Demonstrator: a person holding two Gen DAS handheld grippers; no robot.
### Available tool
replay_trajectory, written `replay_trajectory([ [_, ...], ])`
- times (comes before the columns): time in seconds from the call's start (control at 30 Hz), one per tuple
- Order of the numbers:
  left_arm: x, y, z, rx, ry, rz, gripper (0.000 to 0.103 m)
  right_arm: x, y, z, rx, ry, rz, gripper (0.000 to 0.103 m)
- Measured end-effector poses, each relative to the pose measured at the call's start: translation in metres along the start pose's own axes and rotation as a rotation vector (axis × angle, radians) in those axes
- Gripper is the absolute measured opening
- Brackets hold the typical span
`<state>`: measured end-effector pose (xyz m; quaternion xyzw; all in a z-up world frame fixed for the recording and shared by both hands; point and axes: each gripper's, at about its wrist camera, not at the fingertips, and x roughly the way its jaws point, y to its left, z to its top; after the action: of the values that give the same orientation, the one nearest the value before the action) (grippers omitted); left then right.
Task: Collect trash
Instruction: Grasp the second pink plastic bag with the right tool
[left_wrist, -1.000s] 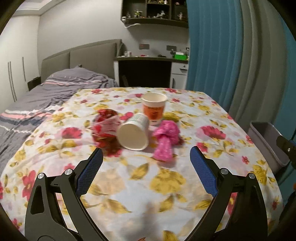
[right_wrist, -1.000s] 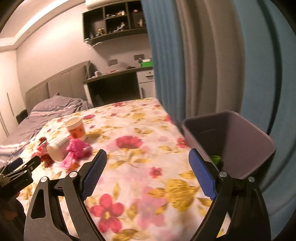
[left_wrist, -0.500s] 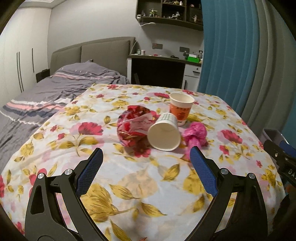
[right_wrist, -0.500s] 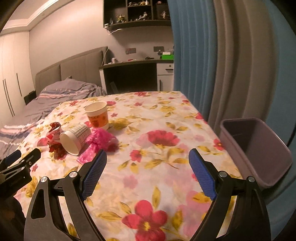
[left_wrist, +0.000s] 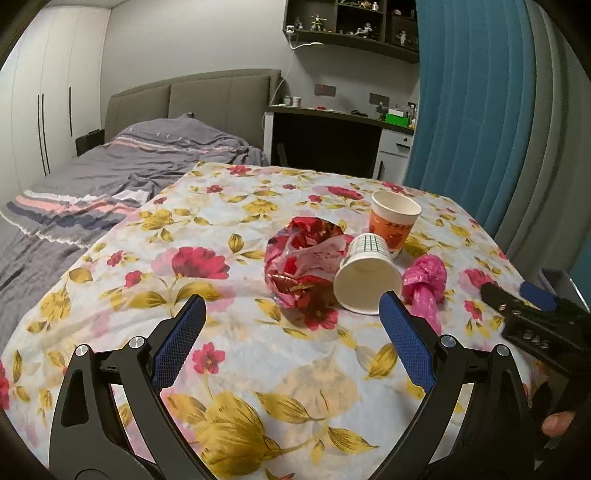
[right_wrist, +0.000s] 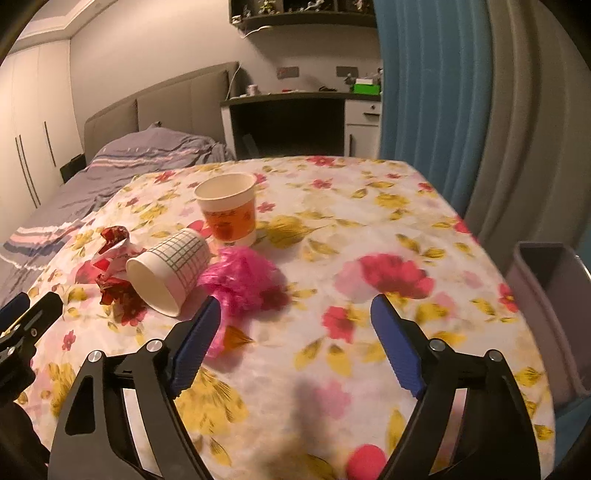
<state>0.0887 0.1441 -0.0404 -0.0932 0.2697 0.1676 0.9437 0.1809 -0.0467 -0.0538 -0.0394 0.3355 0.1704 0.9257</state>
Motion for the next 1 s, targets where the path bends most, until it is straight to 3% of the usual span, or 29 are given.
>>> replay_trajectory([
  [0.1, 0.003, 0.002, 0.002, 0.000, -0.001, -0.006, 0.093, 0.011, 0.011, 0.002, -0.006, 0.026, 0.031, 0.072],
  [0.33, 0.011, 0.008, 0.003, -0.021, 0.011, -0.033, 0.093, 0.036, 0.028, -0.001, -0.002, 0.120, 0.105, 0.063],
  [0.53, 0.017, 0.005, 0.003, -0.019, 0.020, -0.061, 0.093, 0.058, 0.033, -0.007, 0.013, 0.202, 0.152, 0.032],
  [0.6, 0.018, 0.003, 0.003, -0.015, 0.024, -0.069, 0.092, 0.060, 0.033, -0.009, 0.010, 0.213, 0.155, 0.013],
  [0.83, 0.024, -0.008, 0.004, -0.001, 0.041, -0.091, 0.083, 0.049, 0.020, -0.010, 0.032, 0.177, 0.163, 0.004],
  [1.0, 0.034, -0.019, 0.006, -0.039, 0.086, -0.167, 0.071, 0.027, 0.008, -0.007, 0.048, 0.112, 0.148, 0.004],
])
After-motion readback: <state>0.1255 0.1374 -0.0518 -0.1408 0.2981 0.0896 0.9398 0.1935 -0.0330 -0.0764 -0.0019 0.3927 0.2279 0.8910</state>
